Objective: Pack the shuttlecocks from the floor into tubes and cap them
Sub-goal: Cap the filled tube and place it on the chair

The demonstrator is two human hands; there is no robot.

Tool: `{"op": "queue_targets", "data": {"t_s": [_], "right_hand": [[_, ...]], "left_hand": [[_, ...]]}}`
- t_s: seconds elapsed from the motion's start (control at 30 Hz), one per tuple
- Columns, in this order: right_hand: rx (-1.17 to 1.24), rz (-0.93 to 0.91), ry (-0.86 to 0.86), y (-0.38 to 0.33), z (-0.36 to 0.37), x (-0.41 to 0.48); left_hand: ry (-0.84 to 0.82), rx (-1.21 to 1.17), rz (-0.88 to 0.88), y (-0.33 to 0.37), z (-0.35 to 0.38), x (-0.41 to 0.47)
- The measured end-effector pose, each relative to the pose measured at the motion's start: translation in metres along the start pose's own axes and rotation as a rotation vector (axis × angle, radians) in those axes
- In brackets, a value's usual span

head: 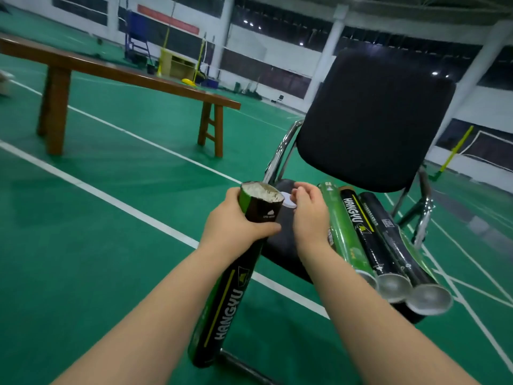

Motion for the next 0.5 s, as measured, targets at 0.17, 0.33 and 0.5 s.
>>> {"op": "queue_targets", "data": {"t_s": [0.17,0.33,0.5], "right_hand": [[-0.592,0.296,-0.223,0.068,0.021,0.065],[-0.886,0.26,-0.23,0.093,0.03,0.087],[-0.954,0.28,-0.346,0.102,0.032,0.103]], "left_hand": [[0.026,0.059,-0.053,-0.038,0.012,0.025],[-0.005,0.073,-0.063,-0.061,0.035,0.043],[0.018,0.055,-0.083,-0.07,0.046,0.052]]}}
Point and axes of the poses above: each hand's wrist, its own x-axis towards the middle knuckle, its own z-axis out of the palm, y = z × x, the point moved 5 cm from there along x, towards the middle knuckle, and after that the axes turned 14 degrees about -y, right-handed, at the moved point
